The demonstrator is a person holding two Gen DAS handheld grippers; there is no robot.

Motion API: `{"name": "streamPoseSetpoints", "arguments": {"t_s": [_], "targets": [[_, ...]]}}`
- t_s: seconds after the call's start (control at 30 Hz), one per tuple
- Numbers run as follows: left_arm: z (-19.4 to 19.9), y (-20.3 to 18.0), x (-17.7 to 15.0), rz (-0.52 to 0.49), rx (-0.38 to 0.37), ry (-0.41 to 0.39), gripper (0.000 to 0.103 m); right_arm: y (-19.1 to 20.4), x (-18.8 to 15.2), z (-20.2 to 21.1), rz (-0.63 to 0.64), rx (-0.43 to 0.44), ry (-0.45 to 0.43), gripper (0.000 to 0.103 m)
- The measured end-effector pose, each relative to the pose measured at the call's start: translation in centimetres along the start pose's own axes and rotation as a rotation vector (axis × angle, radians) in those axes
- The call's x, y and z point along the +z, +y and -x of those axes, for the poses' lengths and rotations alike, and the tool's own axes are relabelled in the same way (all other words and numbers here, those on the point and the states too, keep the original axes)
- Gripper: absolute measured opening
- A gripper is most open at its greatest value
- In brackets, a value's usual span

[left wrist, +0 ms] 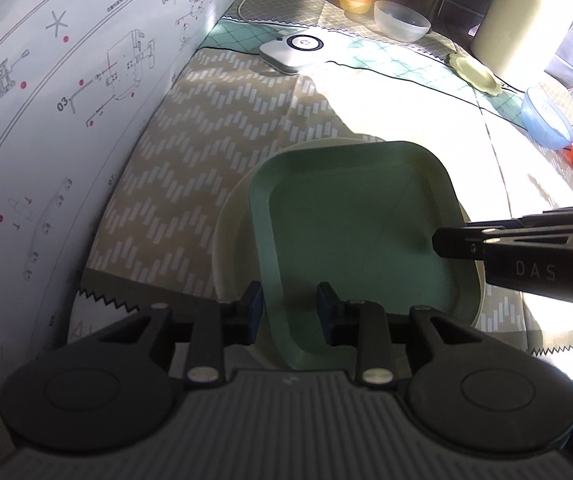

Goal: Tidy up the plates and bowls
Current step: 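Open both grippers and withdraw from the green plate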

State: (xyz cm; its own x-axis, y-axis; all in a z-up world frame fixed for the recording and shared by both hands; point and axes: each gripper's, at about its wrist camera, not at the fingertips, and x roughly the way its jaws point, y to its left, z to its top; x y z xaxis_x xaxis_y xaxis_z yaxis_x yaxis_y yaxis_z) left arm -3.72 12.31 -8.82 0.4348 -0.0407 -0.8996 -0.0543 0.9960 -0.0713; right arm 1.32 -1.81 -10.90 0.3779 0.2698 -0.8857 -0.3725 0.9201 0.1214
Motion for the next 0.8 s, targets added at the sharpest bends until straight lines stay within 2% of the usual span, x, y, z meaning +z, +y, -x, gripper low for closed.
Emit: {"name": "streamPoseSetpoints", "arguments": {"t_s": [0.23,0.33,0.37,0.4,0.43,0.47,0.5,0.6,0.67,0.8], "targets": [[-0.2,-0.2,0.0,-0.008,-0.005,-0.002,0.029,-0.2,0.3,-0.6,-0.01,-0.001,0.014,0.02],[-0.1,-0.4,0.0,-0.021,-0.01,-0.008,0.033,-0.1,0.3,-0.6,-0.003,0.007,0.011,0.032],[0.0,-0.5,0.0,-0.024,-0.013,-0.015,0.043,0.0,0.3,-0.5,-0.001,0.011,0.007,0.044],[0.3,-0.5,0.0,-0.026,-0.015,-0.032,0.06,0.0,0.3,-0.3,0.0,0.02,0.0,0.06],[0.7,-0.6,0.1,-0.026,-0.011,-0.053,0.069,0.0,0.4,0.0,-0.003,0.045,-0.011,0.07],[1.1,-0.6,0.1,-0.027,-0.005,-0.073,0.085,0.1,0.4,0.3,-0.005,0.057,-0.023,0.088],[1.7,-0.7,0.2,-0.028,0.005,-0.105,0.094,0.2,0.4,0.7,-0.001,0.057,-0.044,0.095],[2.6,-0.6,0.5,-0.023,0.017,-0.153,0.103,0.4,0.7,2.0,0.02,0.041,-0.105,0.098],[2.6,-0.4,0.6,-0.004,0.016,-0.155,0.103,0.4,0.8,2.4,0.02,0.025,-0.125,0.102],[2.2,0.4,0.6,0.039,0.02,-0.129,0.103,0.0,0.8,2.7,0.01,-0.003,-0.141,0.103]]}}
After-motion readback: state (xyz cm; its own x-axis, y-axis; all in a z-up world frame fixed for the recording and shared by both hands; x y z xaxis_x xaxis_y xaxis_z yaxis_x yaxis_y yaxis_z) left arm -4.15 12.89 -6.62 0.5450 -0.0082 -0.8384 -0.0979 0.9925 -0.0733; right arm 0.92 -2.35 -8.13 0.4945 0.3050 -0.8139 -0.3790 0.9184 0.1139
